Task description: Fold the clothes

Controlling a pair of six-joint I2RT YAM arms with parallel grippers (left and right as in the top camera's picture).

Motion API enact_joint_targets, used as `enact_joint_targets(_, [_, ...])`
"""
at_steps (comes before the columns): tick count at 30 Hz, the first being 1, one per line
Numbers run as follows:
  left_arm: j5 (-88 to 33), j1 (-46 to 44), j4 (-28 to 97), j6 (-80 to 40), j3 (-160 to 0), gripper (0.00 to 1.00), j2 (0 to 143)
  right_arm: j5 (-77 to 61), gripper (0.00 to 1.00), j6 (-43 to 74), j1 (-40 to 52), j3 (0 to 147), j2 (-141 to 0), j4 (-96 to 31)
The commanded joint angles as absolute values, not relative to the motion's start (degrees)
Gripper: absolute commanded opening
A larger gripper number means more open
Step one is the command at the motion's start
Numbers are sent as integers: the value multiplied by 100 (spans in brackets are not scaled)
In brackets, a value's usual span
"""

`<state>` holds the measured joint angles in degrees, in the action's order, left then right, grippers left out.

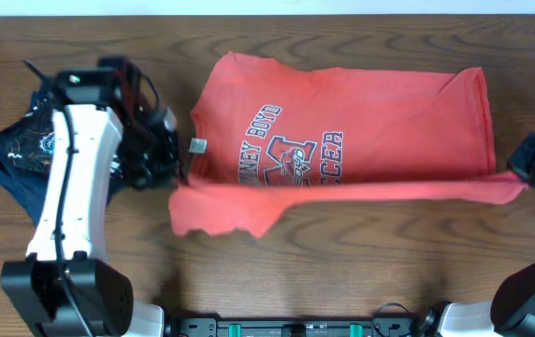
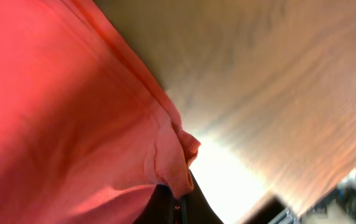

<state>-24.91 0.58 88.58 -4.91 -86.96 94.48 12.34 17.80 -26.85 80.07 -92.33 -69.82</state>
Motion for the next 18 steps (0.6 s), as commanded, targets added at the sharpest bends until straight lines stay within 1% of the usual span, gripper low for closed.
enact_joint_targets(1, [-2355, 1, 8823, -161, -7830, 6, 9159, 1238, 1, 2058, -2956, 7695, -9212, -6967])
enact_joint_targets(5, [-2353, 3, 8501, -148, -6785, 6, 8875, 1039, 1, 2058, -3192, 7419, -9144, -7006])
enact_joint_targets(9, [-2359, 3, 8213, -246, -6125, 6, 8512, 1002, 1, 2062, -3249, 7203, -8941, -6973])
enact_joint_targets(18, [-2357, 3, 7854, -764, -5996, 6, 7780, 845, 1, 2097, -3304, 6731, -8204, -6827])
